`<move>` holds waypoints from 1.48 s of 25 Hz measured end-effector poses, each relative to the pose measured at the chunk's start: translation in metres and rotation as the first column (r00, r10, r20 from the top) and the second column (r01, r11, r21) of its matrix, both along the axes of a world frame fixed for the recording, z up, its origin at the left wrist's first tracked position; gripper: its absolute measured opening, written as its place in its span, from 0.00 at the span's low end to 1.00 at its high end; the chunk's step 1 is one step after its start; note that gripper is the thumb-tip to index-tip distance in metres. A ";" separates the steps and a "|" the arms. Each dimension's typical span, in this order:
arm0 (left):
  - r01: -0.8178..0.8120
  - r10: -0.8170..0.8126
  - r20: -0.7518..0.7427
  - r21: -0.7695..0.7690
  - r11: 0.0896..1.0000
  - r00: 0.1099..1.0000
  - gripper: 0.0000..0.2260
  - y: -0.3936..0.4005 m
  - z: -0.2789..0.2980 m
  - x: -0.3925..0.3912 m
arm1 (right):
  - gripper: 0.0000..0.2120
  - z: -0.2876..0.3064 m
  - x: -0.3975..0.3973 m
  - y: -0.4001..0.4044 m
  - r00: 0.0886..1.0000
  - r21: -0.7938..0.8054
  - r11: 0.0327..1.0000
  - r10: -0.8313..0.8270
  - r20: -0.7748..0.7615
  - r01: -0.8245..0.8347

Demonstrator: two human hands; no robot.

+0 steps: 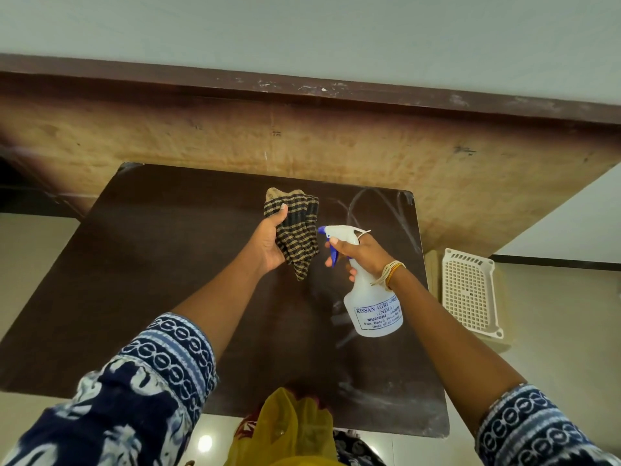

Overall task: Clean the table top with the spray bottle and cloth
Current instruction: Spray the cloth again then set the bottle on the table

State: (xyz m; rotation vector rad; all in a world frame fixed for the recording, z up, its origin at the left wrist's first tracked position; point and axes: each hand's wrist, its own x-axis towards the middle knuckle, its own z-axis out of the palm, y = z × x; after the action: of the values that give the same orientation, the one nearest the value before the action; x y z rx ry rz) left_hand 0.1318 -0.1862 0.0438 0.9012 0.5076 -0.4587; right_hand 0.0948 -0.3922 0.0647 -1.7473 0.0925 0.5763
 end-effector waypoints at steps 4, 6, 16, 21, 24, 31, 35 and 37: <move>-0.008 0.008 0.003 0.000 1.000 1.000 0.19 0.004 0.003 -0.001 | 0.15 -0.005 0.001 0.007 0.999 0.031 0.999 -0.041 0.026 0.040; -0.020 0.020 0.002 0.004 1.000 1.000 0.18 0.010 0.004 -0.002 | 0.14 -0.007 0.006 0.013 0.997 0.058 0.998 -0.020 0.072 0.016; -0.055 0.064 -0.084 0.102 0.993 0.994 0.20 0.092 -0.015 -0.005 | 0.19 -0.033 0.091 0.121 0.977 0.081 0.984 -0.169 0.132 0.159; -0.067 0.082 -0.140 0.107 0.992 0.987 0.21 0.139 -0.031 -0.012 | 0.23 -0.045 0.136 0.163 0.960 0.126 0.954 -0.279 0.040 0.272; -0.041 0.055 -0.153 0.094 0.995 0.987 0.19 0.150 -0.032 -0.020 | 0.26 -0.053 0.142 0.171 0.945 0.131 0.936 -0.327 -0.017 0.327; -0.005 0.016 -0.133 0.085 0.996 0.991 0.19 0.129 -0.022 -0.038 | 0.40 -0.063 0.100 0.155 0.958 -0.236 0.937 -0.279 -0.065 0.257; 0.028 -0.020 -0.093 0.082 0.996 0.995 0.19 0.094 -0.012 -0.067 | 0.29 -0.062 0.034 0.142 0.894 0.172 0.951 -0.165 -0.417 0.256; 0.055 -0.048 -0.085 0.088 0.995 0.995 0.18 0.071 -0.009 -0.087 | 0.26 -0.058 -0.003 0.126 0.875 0.345 0.916 -0.015 -0.484 0.206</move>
State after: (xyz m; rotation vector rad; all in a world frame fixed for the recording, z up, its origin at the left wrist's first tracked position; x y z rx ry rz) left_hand 0.0445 -0.1152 0.0348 0.9867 0.5855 -0.5249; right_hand 0.0918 -0.2664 0.0071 -1.1774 0.3966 0.8651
